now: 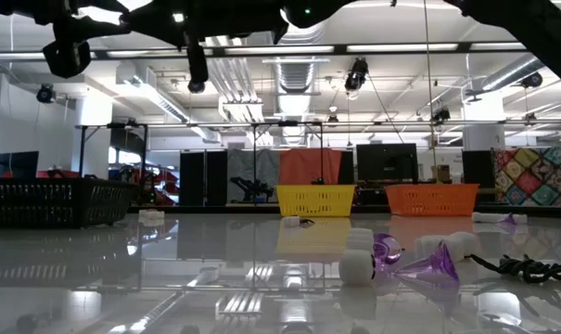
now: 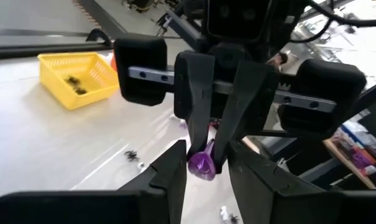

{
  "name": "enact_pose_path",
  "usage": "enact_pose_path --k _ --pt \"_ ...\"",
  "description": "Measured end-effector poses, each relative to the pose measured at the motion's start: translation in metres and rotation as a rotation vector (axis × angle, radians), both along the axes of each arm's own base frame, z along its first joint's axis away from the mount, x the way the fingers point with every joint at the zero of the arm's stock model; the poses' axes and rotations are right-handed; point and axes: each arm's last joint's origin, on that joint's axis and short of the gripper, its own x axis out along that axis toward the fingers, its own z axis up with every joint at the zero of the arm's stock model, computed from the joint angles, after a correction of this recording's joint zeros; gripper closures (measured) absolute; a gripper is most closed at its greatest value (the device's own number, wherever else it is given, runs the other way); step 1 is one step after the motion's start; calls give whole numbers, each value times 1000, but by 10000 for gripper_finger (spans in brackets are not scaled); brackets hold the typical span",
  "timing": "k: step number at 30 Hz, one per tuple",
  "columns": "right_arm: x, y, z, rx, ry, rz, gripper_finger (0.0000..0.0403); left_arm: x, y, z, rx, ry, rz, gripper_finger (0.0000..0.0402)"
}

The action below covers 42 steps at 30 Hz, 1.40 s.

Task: Sort Halloween decoration
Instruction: Put the purple witch hat toy into the black bin

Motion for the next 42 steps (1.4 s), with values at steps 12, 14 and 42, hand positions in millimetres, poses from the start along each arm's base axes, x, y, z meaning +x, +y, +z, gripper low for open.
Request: enact_pose_path --k 12,14,42 --pt "-2 -11 9 -42 12 -22 392 -6 2 -5 -2 45 37 324" --pt "-2 -10 8 -42 16 -22 392 -6 2 -6 0 52 36 331" --pt "-2 -10 7 -36 16 -19 392 1 1 -6 108 80 42 315"
